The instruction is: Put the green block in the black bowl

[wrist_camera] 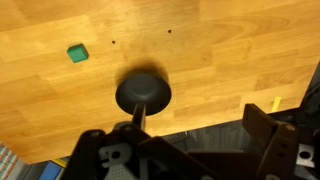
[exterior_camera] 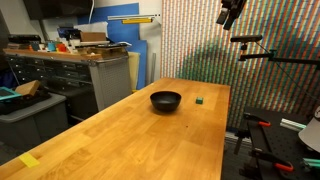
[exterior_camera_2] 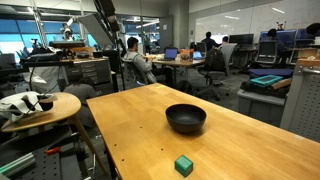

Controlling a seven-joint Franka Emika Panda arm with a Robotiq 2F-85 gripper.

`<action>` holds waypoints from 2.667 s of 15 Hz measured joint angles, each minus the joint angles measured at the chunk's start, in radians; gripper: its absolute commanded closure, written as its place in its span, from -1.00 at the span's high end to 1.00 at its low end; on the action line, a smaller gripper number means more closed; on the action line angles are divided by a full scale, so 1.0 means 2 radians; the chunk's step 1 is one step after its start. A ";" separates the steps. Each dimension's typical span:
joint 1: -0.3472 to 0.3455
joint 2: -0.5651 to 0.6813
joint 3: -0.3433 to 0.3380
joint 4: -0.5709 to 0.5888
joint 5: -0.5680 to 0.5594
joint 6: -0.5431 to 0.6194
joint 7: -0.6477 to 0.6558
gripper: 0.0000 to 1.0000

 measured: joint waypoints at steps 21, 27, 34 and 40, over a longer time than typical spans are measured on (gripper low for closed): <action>-0.066 0.164 -0.058 -0.040 -0.085 0.207 -0.077 1.00; -0.085 0.246 -0.066 -0.040 -0.102 0.279 -0.084 1.00; -0.090 0.333 -0.088 -0.040 -0.105 0.342 -0.114 1.00; -0.090 0.394 -0.111 -0.040 -0.102 0.402 -0.170 1.00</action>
